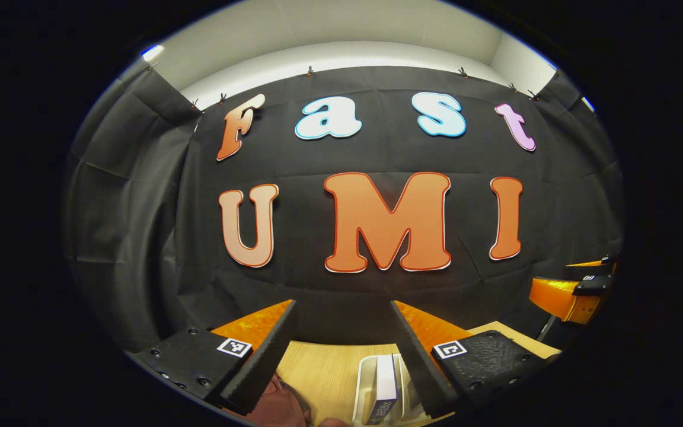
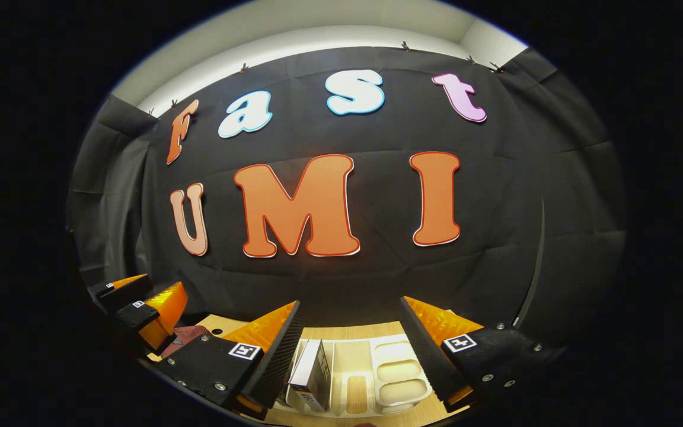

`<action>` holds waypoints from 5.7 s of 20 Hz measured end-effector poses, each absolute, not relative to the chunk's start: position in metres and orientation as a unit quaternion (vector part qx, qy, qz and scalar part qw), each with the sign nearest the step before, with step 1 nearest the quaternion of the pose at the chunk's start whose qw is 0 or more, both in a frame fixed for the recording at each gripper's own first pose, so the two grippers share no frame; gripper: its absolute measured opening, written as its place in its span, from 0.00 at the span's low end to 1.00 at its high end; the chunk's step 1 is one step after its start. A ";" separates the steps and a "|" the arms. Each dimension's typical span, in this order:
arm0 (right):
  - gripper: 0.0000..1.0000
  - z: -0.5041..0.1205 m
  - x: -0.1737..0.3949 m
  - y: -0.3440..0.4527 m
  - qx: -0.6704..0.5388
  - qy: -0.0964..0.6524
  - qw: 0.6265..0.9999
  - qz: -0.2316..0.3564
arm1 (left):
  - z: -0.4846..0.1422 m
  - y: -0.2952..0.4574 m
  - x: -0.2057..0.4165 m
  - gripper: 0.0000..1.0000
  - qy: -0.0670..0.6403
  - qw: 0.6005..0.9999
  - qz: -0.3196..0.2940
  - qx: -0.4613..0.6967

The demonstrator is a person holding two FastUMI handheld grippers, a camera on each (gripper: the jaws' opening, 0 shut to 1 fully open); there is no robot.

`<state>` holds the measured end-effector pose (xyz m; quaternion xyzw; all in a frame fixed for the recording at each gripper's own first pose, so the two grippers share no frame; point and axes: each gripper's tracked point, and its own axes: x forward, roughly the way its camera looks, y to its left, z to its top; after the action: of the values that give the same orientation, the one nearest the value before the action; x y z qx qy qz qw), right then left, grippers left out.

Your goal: Open the schoolbag, grab two books from the bookshelf and put them into the schoolbag.

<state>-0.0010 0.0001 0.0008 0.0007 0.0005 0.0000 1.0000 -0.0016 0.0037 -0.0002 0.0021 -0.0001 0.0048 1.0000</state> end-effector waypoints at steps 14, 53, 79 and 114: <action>0.96 0.002 -0.003 0.000 -0.001 -0.002 1.000 0.000 | -0.003 0.007 -0.005 0.95 0.000 1.000 0.009 0.004; 0.96 -0.023 0.012 -0.009 -0.021 0.021 1.000 0.006 | -0.092 0.066 -0.028 0.96 0.058 0.985 0.046 0.155; 0.96 -0.042 0.023 -0.006 -0.043 0.041 0.998 0.007 | -0.423 0.136 -0.123 0.98 0.398 0.816 -0.005 0.419; 0.96 -0.047 0.020 -0.014 -0.061 0.048 0.997 0.008 | -0.380 0.173 -0.054 0.18 0.299 0.774 0.050 0.555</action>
<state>0.0199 -0.0139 -0.0475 -0.0614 0.0478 0.0084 0.9969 -0.0542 0.1731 -0.3800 0.5551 0.2994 0.0501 0.7744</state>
